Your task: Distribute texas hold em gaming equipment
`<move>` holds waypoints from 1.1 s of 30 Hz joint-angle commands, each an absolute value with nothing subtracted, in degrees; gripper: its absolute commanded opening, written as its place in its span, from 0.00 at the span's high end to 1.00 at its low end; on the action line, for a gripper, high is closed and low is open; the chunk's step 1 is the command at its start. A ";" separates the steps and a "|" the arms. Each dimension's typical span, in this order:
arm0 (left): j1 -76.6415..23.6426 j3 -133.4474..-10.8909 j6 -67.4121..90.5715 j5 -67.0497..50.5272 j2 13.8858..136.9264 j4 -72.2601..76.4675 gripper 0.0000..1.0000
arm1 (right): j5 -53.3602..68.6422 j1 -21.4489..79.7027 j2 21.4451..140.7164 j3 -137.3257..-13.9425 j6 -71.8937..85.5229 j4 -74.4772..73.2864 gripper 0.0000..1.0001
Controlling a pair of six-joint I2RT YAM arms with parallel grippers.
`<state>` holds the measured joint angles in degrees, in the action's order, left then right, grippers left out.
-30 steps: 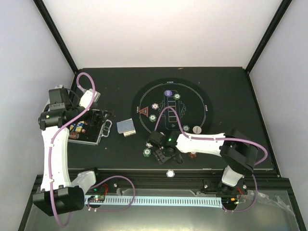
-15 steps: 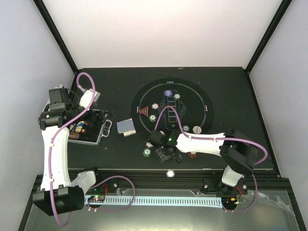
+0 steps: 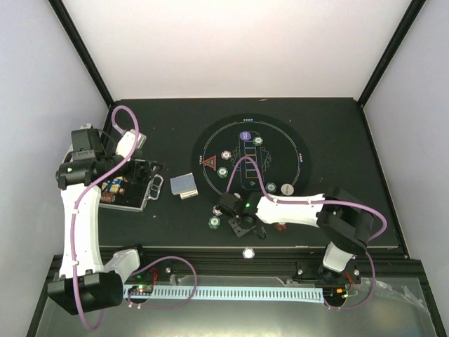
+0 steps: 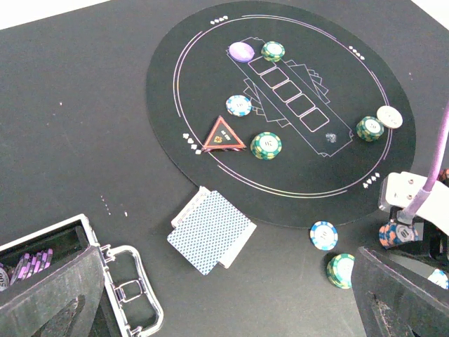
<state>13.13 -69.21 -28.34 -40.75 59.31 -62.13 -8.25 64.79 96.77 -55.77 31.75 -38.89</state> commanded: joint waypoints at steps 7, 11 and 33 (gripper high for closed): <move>13.52 -70.58 -28.12 -41.84 59.20 -62.25 0.01 | -9.29 64.48 96.01 -57.35 31.74 -39.57 0.49; 13.57 -70.33 -28.08 -41.91 59.20 -62.40 0.01 | -9.75 64.51 95.55 -57.66 31.65 -39.98 0.49; 13.48 -69.96 -28.23 -42.52 59.07 -62.54 0.01 | -9.92 64.51 93.91 -59.27 31.31 -42.24 0.68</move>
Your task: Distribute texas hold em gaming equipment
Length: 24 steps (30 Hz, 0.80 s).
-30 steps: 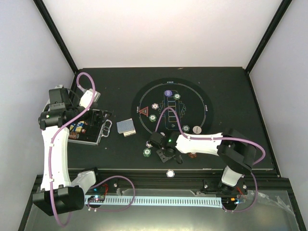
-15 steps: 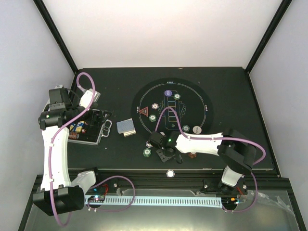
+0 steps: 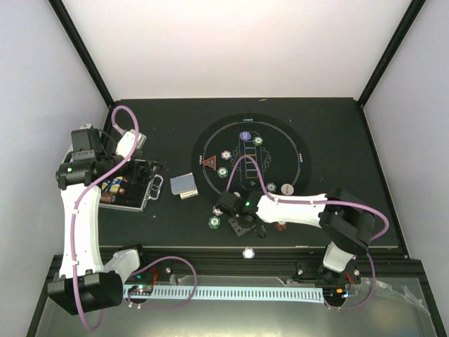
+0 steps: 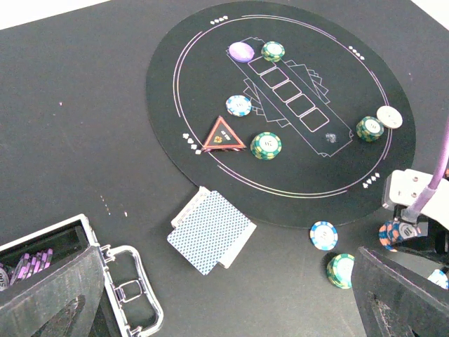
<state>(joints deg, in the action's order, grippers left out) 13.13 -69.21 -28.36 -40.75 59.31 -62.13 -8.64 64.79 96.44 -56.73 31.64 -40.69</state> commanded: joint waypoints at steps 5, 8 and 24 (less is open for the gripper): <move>13.55 -70.13 -28.13 -42.91 59.16 -62.51 0.01 | -10.35 64.51 92.69 -61.16 30.88 -44.21 0.68; 13.58 -70.22 -28.13 -43.02 59.15 -62.43 0.01 | -10.52 64.51 92.22 -61.96 30.52 -45.01 0.69; 13.54 -69.61 -27.88 -43.27 59.66 -61.80 0.01 | -13.41 37.42 101.97 -83.70 17.16 -49.63 0.69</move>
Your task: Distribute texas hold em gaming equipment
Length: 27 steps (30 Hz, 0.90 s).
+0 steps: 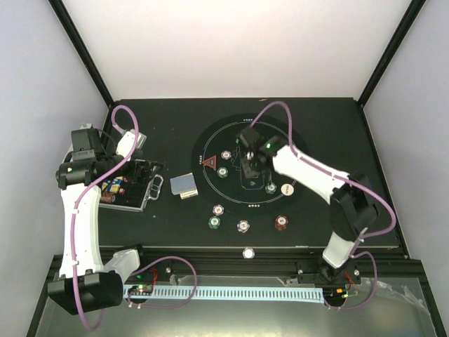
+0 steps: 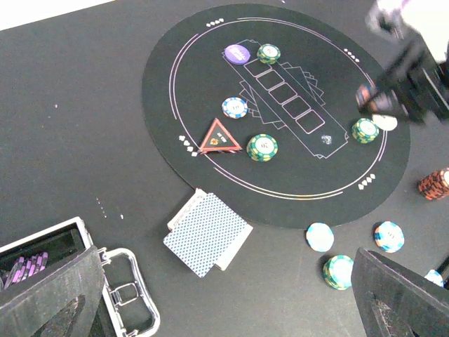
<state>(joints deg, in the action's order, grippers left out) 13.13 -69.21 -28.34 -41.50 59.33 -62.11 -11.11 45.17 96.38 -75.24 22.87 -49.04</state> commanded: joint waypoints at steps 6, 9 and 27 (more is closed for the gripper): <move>13.58 -69.69 -27.78 -44.77 61.07 -61.44 0.01 | -12.80 26.27 118.57 -104.50 14.80 -50.81 0.69; 13.54 -69.63 -27.76 -45.55 62.06 -61.47 0.01 | -11.96 22.53 126.78 -115.19 15.01 -52.64 0.69; 13.53 -69.25 -27.60 -47.17 66.27 -59.05 0.01 | -5.91 16.71 149.57 -136.42 17.37 -54.31 0.61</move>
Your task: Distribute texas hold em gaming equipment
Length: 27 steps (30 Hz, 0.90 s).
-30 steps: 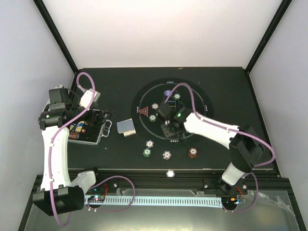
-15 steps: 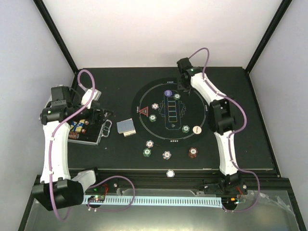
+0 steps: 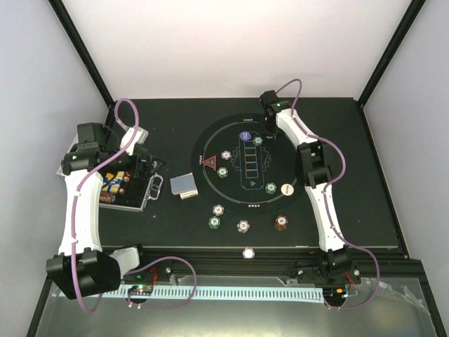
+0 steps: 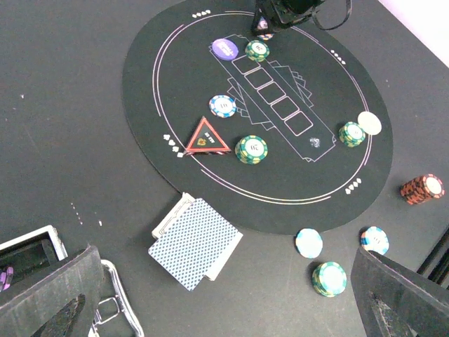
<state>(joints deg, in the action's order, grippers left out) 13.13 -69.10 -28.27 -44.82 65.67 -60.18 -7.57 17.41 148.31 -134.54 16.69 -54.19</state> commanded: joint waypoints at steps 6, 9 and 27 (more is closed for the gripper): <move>13.54 -69.26 -27.51 -47.16 66.01 -58.89 0.01 | -5.78 16.38 149.65 -137.01 17.81 -54.79 0.44; 13.49 -69.17 -27.30 -47.28 65.69 -58.71 0.01 | -5.80 16.06 148.18 -138.14 17.81 -55.46 0.37; 13.57 -70.82 -26.75 -44.46 63.61 -63.27 0.01 | -8.31 30.42 100.40 -87.26 20.04 -43.18 0.31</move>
